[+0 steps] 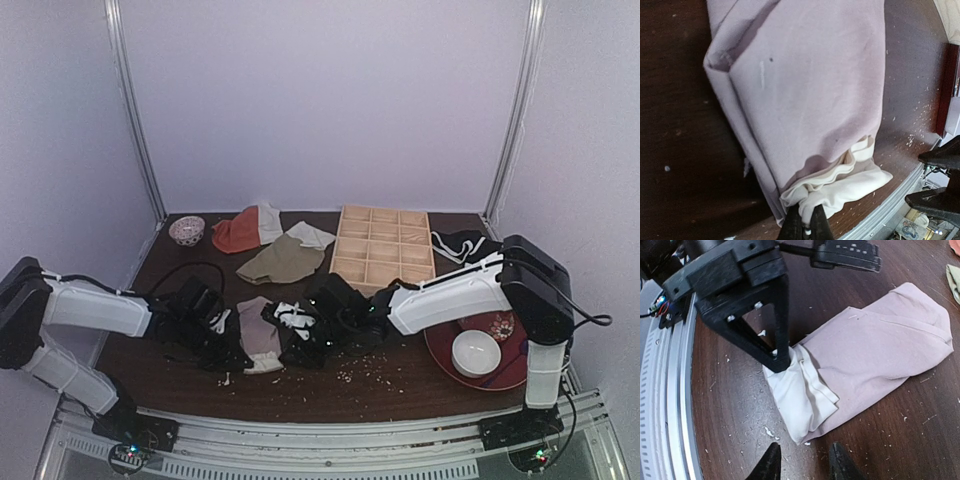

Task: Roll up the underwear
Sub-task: Roll the underwear at the center of the board.

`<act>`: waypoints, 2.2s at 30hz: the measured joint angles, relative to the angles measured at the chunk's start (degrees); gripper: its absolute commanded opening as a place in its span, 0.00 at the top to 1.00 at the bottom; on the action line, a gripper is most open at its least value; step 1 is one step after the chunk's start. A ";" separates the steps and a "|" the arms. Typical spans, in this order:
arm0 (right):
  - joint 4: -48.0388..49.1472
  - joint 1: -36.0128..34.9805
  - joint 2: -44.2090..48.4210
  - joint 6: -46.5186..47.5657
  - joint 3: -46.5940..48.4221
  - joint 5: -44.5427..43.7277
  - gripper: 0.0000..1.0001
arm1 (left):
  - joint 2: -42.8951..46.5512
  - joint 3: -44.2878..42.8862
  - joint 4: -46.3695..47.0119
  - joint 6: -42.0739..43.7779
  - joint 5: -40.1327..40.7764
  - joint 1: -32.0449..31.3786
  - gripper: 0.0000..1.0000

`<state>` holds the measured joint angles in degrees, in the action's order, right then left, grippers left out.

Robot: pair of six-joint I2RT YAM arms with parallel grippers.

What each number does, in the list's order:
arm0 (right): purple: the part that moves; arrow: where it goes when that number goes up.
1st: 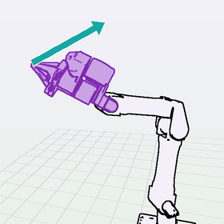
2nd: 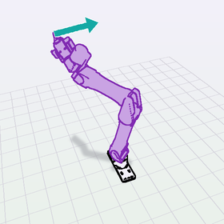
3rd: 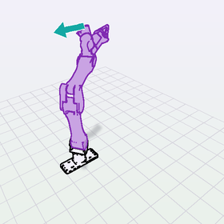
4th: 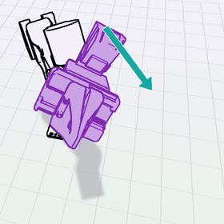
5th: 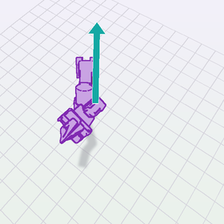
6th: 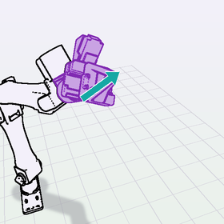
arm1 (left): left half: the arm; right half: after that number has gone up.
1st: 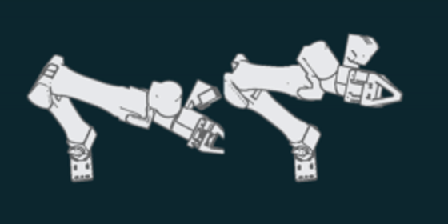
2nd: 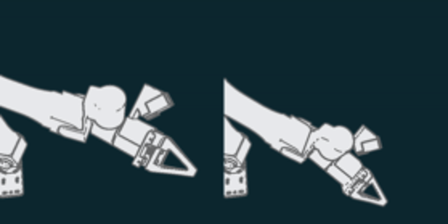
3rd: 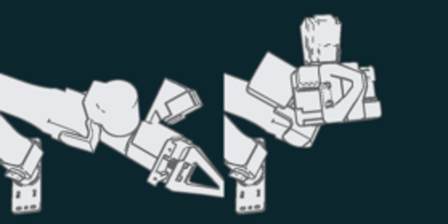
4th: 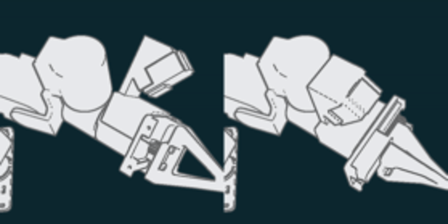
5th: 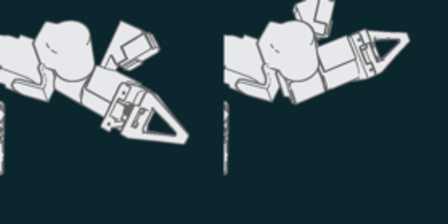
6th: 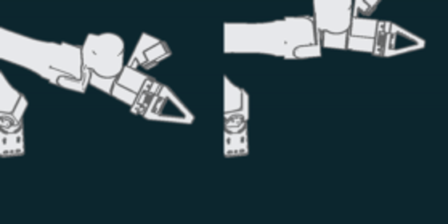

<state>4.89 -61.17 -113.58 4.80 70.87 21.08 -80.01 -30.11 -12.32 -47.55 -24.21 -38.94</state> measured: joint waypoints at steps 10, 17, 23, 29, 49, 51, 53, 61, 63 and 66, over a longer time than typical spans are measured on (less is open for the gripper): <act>6.84 -2.82 0.00 13.97 -1.70 -1.79 0.64 | -0.02 -1.22 -6.45 4.68 -3.76 3.19 1.00; 7.43 -4.22 -0.61 20.28 -0.02 -1.36 0.64 | -0.02 -1.31 -7.34 5.60 -4.52 3.39 1.00; 7.10 -5.62 -4.66 23.82 3.76 -0.72 0.65 | -0.02 -1.46 -8.26 6.40 -4.98 3.39 1.00; 6.69 -6.21 -8.17 25.62 5.57 -0.50 0.65 | -0.07 -1.60 -9.09 7.23 -5.46 3.39 1.00; 8.81 -6.19 -11.52 29.94 5.81 -3.80 0.67 | -0.37 -1.62 -9.42 8.48 -6.88 3.65 1.00; 9.33 -6.19 -11.63 30.25 5.77 -4.66 0.67 | -0.44 -1.62 -9.42 8.72 -6.99 3.67 1.00; 10.08 -6.16 -11.74 30.60 5.62 -5.07 0.68 | -0.66 -1.68 -9.44 9.03 -7.17 3.76 1.00; 10.43 -6.14 -12.13 31.76 5.60 -4.96 0.86 | -1.03 -1.84 -9.66 9.51 -7.98 3.98 1.00; 10.54 -6.14 -12.13 31.69 5.57 -4.81 0.91 | -1.16 -1.86 -9.66 9.68 -8.15 4.09 1.00; 11.65 -6.14 -12.13 31.52 4.87 -4.66 0.99 | -1.42 -1.95 -9.73 9.84 -8.35 4.24 1.00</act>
<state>16.53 -67.31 -125.71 36.32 75.75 16.43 -81.43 -32.05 -22.04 -37.71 -32.56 -34.70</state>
